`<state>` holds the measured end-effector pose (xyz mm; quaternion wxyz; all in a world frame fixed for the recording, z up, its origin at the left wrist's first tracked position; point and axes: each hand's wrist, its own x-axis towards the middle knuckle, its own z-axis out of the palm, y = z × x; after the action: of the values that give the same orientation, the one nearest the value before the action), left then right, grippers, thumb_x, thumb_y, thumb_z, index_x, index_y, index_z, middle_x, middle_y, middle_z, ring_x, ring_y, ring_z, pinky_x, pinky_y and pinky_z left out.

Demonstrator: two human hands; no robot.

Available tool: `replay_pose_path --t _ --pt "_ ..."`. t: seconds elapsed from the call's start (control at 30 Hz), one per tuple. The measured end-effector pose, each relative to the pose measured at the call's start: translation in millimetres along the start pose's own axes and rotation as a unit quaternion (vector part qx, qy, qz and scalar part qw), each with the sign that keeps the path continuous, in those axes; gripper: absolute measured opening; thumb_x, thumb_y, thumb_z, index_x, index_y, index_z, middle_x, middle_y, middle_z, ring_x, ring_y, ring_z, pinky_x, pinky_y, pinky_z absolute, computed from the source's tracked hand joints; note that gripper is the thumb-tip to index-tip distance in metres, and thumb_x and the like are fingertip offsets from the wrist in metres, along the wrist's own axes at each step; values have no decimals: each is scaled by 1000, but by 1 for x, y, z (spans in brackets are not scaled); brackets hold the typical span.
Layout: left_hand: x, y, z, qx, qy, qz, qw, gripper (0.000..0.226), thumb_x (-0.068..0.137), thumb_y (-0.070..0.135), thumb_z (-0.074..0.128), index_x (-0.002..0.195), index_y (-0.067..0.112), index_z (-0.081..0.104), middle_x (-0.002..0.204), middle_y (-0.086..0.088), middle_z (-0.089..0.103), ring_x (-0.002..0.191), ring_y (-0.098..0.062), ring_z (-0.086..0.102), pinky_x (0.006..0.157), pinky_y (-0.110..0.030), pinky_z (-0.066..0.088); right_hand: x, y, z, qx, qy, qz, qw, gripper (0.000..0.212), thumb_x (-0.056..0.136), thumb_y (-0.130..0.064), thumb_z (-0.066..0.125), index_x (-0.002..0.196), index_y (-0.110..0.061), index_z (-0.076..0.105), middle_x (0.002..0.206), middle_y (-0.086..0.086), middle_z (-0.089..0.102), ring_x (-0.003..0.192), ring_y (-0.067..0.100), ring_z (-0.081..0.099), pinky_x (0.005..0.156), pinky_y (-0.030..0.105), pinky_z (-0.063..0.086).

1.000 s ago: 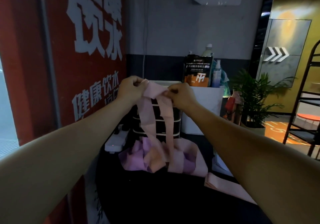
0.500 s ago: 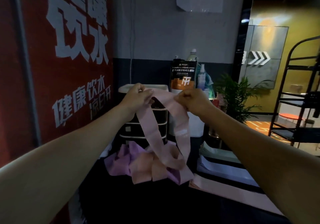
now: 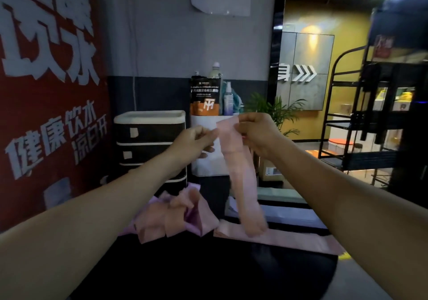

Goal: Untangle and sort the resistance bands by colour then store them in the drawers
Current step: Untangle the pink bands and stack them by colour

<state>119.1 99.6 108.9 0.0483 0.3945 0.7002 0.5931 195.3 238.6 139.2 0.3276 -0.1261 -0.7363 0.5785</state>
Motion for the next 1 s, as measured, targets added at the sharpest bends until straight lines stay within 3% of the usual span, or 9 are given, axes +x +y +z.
replay_pose_path --t 0.13,0.23,0.33,0.43,0.53,0.67,0.73,0.83,1.0 --pt "-4 -6 28 -2 -43 -23 999 31 76 16 76 94 19 51 95 0 57 91 -19 57 85 -37 49 -5 1 -11 -2 39 -1 999 19 86 6 57 102 0 64 80 8 59 88 29 61 86 43 54" --pt "-5 -7 45 10 -12 -13 1000 39 74 7 76 100 13 47 105 -2 50 93 -19 52 72 -22 45 -7 3 -19 5 63 10 998 14 84 5 61 92 -7 64 89 12 62 96 33 63 88 46 54" --pt "-4 -9 57 -18 -13 -8 1000 31 77 0 71 90 16 48 96 -2 54 89 -18 54 66 -14 45 -11 5 -31 14 70 13 997 13 84 5 60 90 -7 63 99 20 63 99 36 63 88 51 53" --pt "-3 -8 66 -25 -8 14 1000 24 80 -2 68 87 14 52 82 0 59 81 -15 57 68 -14 47 -17 11 -42 10 74 21 997 12 85 6 58 84 -5 59 89 18 61 87 34 62 88 56 51" --pt "-2 -3 70 -29 8 41 999 25 81 -1 68 81 19 52 83 -1 62 77 -11 58 67 -15 47 -22 20 -54 -39 62 37 997 23 86 6 58 70 -10 53 78 11 56 78 26 59 82 46 55" --pt "2 4 68 -15 38 63 997 23 81 5 69 79 21 54 81 1 61 74 -11 55 68 -20 46 -28 22 -60 -133 41 104 985 27 89 -7 59 65 -11 48 66 11 54 54 19 51 55 29 52" --pt "4 7 69 -27 43 62 997 22 81 6 69 80 22 55 81 2 60 74 -12 55 68 -20 47 -29 16 -63 -222 43 49 973 31 91 -17 58 63 -12 47 63 7 51 53 17 45 56 31 43" --pt "7 11 70 -49 42 62 996 21 82 7 69 80 23 55 82 1 60 77 -14 55 68 -24 48 -36 5 -65 -238 15 -63 969 29 94 -30 54 75 -9 57 62 0 48 53 12 42 52 23 35" --pt "9 17 74 -58 32 75 995 19 84 7 66 80 22 56 83 -1 61 81 -17 56 73 -29 49 -34 1 -64 -306 -42 -162 937 21 88 -31 63 84 -11 69 73 -1 63 64 9 54 59 21 42"
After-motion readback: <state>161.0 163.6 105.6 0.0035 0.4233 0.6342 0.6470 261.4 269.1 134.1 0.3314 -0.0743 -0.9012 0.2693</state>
